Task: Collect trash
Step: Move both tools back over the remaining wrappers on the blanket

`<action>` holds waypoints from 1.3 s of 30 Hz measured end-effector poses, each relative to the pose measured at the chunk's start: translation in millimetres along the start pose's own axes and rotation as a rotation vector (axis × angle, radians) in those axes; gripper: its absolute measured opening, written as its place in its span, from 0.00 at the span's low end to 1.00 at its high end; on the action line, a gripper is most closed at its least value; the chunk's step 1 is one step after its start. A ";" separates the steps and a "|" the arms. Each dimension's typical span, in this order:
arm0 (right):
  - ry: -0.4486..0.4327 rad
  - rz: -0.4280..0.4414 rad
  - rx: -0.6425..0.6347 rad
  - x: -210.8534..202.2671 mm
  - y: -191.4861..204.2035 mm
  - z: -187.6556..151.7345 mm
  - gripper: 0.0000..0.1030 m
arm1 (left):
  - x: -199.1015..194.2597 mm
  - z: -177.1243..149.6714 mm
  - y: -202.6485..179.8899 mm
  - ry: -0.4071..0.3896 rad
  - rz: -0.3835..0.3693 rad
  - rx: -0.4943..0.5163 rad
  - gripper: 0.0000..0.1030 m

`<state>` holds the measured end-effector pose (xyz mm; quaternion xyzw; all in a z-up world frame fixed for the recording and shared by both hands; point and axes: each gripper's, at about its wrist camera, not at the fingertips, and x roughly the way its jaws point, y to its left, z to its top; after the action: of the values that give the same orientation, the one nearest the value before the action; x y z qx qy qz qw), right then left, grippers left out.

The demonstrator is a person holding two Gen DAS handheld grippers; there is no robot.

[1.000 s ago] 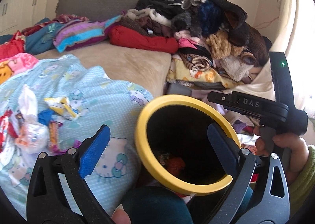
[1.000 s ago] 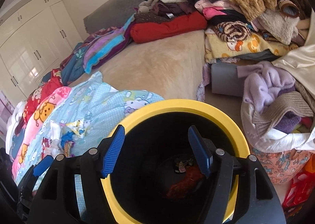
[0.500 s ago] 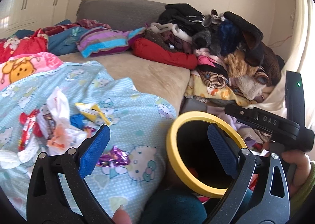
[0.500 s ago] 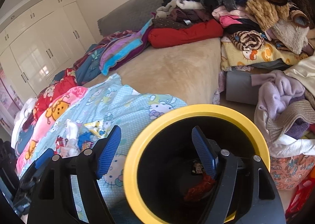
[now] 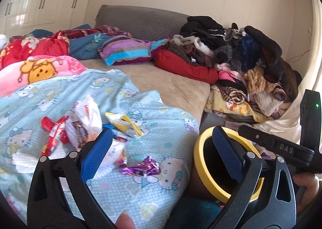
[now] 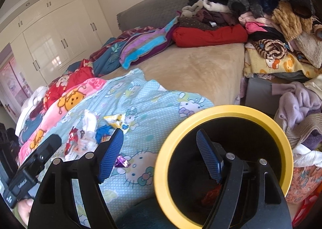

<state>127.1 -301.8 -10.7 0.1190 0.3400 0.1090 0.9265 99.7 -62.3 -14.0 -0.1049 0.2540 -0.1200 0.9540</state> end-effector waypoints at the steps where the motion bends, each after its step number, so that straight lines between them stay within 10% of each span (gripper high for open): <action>1: 0.001 0.004 -0.004 0.1 1.7 -0.5 0.70 | -1.0 0.2 2.1 -0.002 0.005 -0.004 0.88; 39: 0.032 0.151 -0.186 32.3 113.2 -28.5 0.73 | -22.7 -2.2 124.9 -0.040 0.238 -0.160 0.88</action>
<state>118.7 -181.2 -18.0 0.0562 0.3334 0.2114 0.9171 101.5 62.4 -38.1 -0.1519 0.2541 0.0169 0.9550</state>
